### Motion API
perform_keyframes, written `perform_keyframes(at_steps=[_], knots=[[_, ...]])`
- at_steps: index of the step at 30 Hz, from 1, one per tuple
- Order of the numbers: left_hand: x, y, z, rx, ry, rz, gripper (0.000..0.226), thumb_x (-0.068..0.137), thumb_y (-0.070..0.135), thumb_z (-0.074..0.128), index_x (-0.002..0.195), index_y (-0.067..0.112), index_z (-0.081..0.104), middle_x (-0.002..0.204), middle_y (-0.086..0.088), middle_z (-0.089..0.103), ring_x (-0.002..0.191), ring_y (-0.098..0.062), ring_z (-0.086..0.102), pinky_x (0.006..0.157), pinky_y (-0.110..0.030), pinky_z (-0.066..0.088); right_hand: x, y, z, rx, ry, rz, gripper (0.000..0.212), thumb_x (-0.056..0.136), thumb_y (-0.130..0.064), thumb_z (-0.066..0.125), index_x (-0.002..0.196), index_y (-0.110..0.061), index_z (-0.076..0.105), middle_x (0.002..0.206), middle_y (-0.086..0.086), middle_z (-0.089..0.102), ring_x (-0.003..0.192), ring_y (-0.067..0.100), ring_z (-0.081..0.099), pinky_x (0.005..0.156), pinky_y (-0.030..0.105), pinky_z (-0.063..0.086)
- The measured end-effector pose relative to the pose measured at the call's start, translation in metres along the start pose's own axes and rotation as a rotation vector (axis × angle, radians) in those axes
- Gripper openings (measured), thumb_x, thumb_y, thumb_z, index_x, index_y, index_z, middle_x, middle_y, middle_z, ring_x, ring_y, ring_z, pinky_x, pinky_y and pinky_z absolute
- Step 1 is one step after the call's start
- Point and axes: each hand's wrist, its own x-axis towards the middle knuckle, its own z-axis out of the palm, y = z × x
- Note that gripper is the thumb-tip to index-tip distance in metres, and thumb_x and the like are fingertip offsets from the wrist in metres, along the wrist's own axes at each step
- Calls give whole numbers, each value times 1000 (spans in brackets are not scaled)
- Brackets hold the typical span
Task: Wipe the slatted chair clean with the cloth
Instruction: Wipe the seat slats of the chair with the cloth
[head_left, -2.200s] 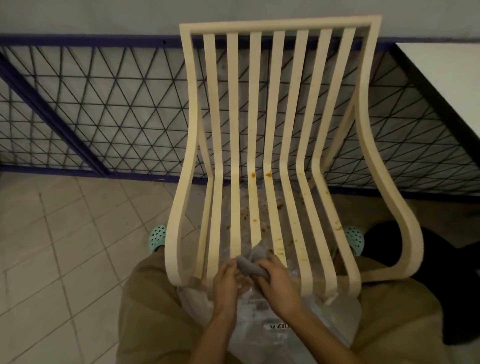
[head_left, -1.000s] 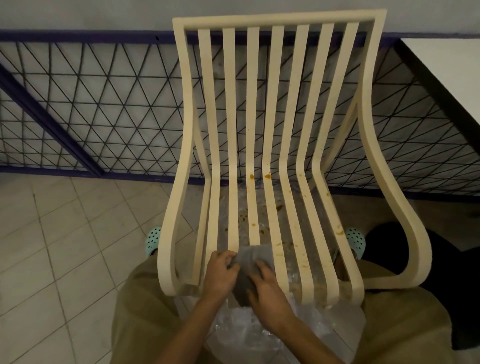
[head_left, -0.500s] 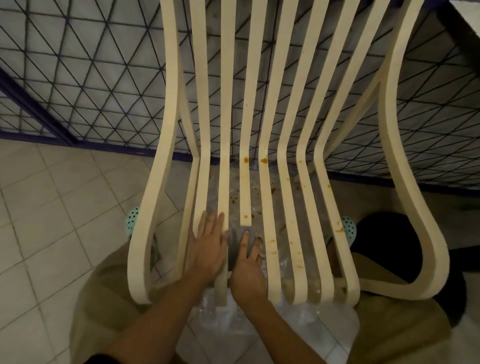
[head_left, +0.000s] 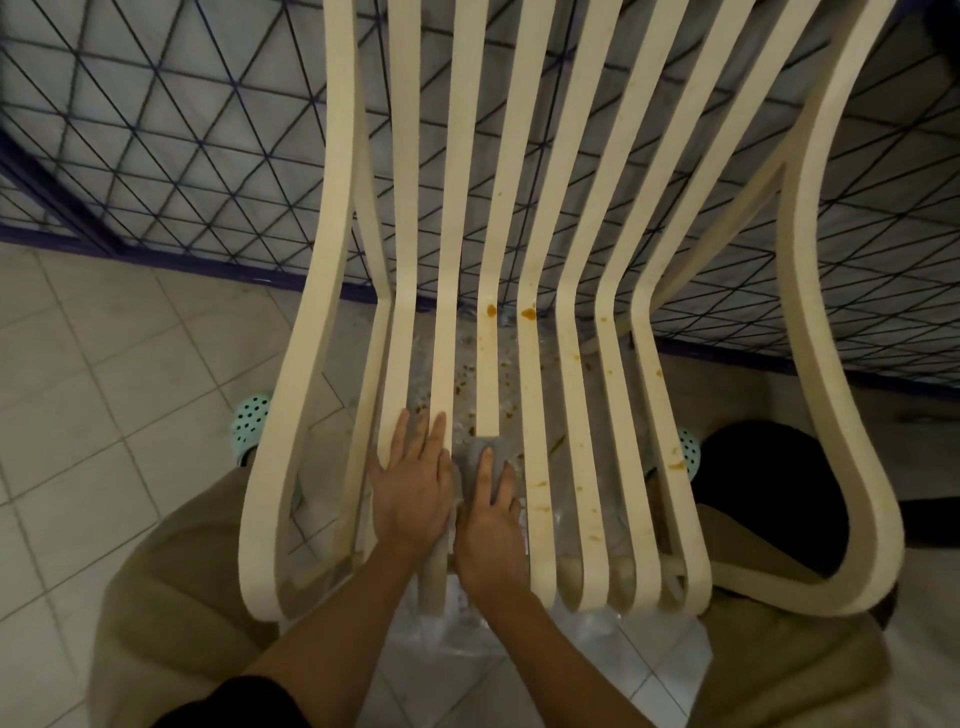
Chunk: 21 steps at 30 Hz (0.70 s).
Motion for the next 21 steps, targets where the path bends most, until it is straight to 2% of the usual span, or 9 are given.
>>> perform_keyframes(at_steps=[3, 6, 9, 10, 12, 13, 15, 17, 21], knots=[[-2, 1, -5, -27, -6, 11, 58, 96, 39, 16, 153, 28, 25, 159, 6, 24, 150, -15, 6, 109, -58, 26, -27, 5, 4, -28, 7, 13, 81, 99, -25, 43, 150, -20, -19, 161, 15, -4, 143, 32, 26, 105, 41, 43], [-5, -1, -7, -70, 3, 40, 60, 96, 41, 10, 153, 29, 23, 161, 6, 19, 150, -14, 3, 113, -58, 21, -40, 8, 3, -30, -66, 21, 78, 100, -27, 40, 150, -21, -19, 161, 13, -8, 147, 32, 12, 116, 43, 27], [-4, -1, -9, -116, 3, 47, 59, 96, 41, 12, 153, 29, 23, 161, 7, 17, 150, -12, 1, 114, -57, 15, -36, 2, -12, 149, -19, -12, 61, 103, -39, 29, 154, -22, 0, 161, 6, -13, 149, 26, 6, 117, 35, 24], [-5, -1, -10, -127, 0, 46, 60, 95, 42, 11, 153, 29, 23, 161, 7, 16, 150, -12, 0, 114, -57, 14, -32, 0, -16, 254, 16, -10, 58, 104, -38, 30, 155, -20, 7, 162, 3, -9, 148, 22, 9, 114, 30, 24], [-5, 0, -11, -120, 1, 48, 65, 93, 44, 4, 153, 29, 22, 161, 6, 17, 150, -13, 1, 114, -58, 14, -21, -2, -14, 460, 53, 59, 55, 104, -32, 34, 153, -14, 16, 160, 5, 13, 143, 19, 26, 108, 21, 27], [-6, 0, -10, -112, 6, 51, 67, 92, 45, 2, 153, 29, 21, 161, 6, 17, 150, -14, 1, 115, -58, 14, -15, -2, -10, 532, 63, 128, 54, 104, -31, 35, 152, -11, 20, 154, 8, 31, 136, 19, 39, 103, 21, 33], [-8, 1, -9, -93, 6, 47, 63, 94, 45, 7, 153, 29, 21, 161, 5, 17, 150, -15, 1, 114, -59, 15, -9, 0, -2, 550, 81, 275, 46, 103, -36, 33, 141, -11, 36, 123, 7, 60, 106, 18, 61, 81, 20, 45], [-6, 1, -7, -63, 0, 39, 57, 98, 43, 17, 154, 29, 19, 161, 3, 18, 150, -16, 2, 113, -60, 16, -5, 2, 5, 492, 129, 311, 37, 103, -40, 32, 122, -14, 49, 98, 2, 63, 88, 15, 63, 68, 19, 41], [-3, 4, -4, 18, -11, 35, 57, 102, 40, 24, 155, 27, 6, 162, -1, 18, 150, -17, 11, 111, -61, 19, 5, 4, 7, 390, 141, 273, 31, 103, -41, 31, 106, -16, 50, 84, -4, 57, 76, 12, 58, 68, 22, 41]])
